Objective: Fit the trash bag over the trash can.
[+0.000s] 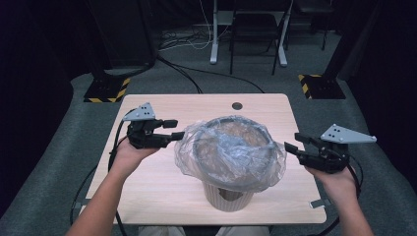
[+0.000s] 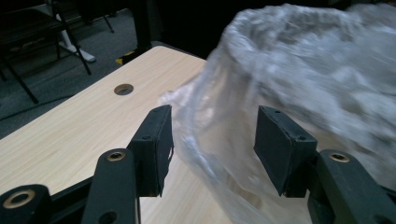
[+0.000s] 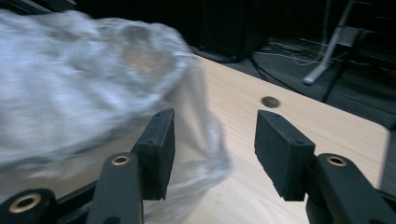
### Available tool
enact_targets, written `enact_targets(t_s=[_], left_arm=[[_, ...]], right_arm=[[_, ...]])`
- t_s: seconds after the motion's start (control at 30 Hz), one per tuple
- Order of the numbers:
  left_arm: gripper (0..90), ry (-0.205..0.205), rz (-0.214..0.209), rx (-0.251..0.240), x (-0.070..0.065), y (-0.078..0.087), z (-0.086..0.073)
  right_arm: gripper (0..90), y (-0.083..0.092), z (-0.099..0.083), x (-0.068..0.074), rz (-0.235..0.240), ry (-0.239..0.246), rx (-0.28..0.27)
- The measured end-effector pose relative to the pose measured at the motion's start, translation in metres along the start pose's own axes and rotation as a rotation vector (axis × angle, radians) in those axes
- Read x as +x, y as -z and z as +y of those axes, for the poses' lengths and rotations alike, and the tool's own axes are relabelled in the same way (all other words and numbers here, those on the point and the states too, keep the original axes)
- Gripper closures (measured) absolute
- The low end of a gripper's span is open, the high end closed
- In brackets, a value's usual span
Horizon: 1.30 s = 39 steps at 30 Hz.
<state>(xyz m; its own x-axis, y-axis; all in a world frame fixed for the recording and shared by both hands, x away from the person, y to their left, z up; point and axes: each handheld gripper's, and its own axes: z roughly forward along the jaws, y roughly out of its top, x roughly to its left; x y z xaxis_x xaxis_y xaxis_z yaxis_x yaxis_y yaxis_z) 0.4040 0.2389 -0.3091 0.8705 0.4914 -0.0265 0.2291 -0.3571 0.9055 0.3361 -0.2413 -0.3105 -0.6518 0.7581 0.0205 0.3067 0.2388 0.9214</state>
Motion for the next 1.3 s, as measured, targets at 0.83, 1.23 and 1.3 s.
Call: enact_targets(t_s=[0.83,1.23,1.3], left_arm=[[56.2,-0.099,-0.202,0.054,-0.039,-0.019,-0.025],[78.3,-0.117,-0.205,0.048,-0.041,-0.020,-0.027],[81.6,-0.118,-0.212,0.049,-0.042,-0.021,-0.028]], right_arm=[[47.1,0.002,-0.019,0.034,0.260,0.025,-0.021],[55.1,-0.006,-0.025,0.040,0.264,0.108,0.032],[63.4,-0.007,-0.026,0.040,0.291,0.107,0.027]])
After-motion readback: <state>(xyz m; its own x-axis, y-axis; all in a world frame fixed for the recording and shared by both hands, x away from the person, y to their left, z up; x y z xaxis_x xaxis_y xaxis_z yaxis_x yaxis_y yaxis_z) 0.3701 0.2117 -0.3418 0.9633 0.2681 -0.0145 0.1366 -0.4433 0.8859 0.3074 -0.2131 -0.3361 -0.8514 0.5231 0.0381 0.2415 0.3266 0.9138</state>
